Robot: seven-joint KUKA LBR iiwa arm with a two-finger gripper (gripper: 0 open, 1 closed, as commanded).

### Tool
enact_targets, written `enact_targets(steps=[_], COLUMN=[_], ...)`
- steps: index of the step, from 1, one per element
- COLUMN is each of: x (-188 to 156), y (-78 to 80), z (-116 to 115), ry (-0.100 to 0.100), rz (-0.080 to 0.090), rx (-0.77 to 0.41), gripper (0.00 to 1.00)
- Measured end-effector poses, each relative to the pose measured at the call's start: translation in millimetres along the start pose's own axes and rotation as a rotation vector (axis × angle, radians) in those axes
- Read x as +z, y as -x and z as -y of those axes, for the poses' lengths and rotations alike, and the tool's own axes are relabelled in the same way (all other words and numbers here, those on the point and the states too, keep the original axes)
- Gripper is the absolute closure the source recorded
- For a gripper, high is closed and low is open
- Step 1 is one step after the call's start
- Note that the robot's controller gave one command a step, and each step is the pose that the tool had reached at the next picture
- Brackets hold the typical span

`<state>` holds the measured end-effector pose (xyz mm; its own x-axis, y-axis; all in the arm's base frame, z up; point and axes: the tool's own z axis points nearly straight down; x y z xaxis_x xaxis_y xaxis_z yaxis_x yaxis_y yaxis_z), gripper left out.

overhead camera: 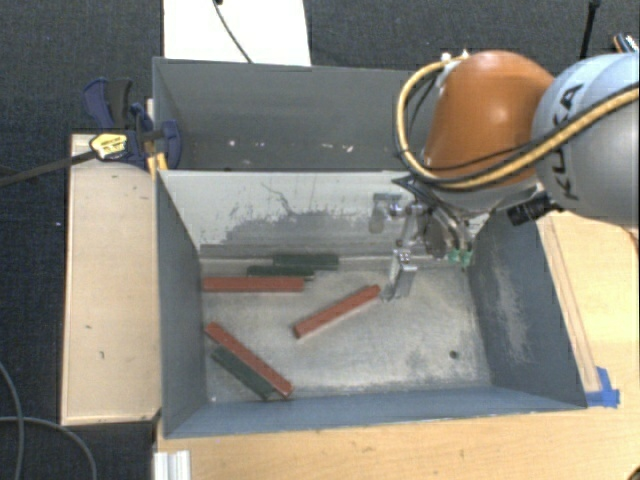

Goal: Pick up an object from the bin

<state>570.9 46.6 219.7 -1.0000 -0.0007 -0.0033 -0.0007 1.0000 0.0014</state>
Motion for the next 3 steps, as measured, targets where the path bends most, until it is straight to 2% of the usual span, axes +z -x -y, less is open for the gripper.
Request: enact_targets(steps=[1, 2, 3], x=[117, 150, 149], y=[-16.7, -5.3, -22.8], z=[-15, -52, -8], ry=[-0.001, 0.001, 0.0], rz=[-0.01, -0.002, -0.005], rx=[0.1, -0.286, -0.646], gripper=[0.0, 0.0, 0.0])
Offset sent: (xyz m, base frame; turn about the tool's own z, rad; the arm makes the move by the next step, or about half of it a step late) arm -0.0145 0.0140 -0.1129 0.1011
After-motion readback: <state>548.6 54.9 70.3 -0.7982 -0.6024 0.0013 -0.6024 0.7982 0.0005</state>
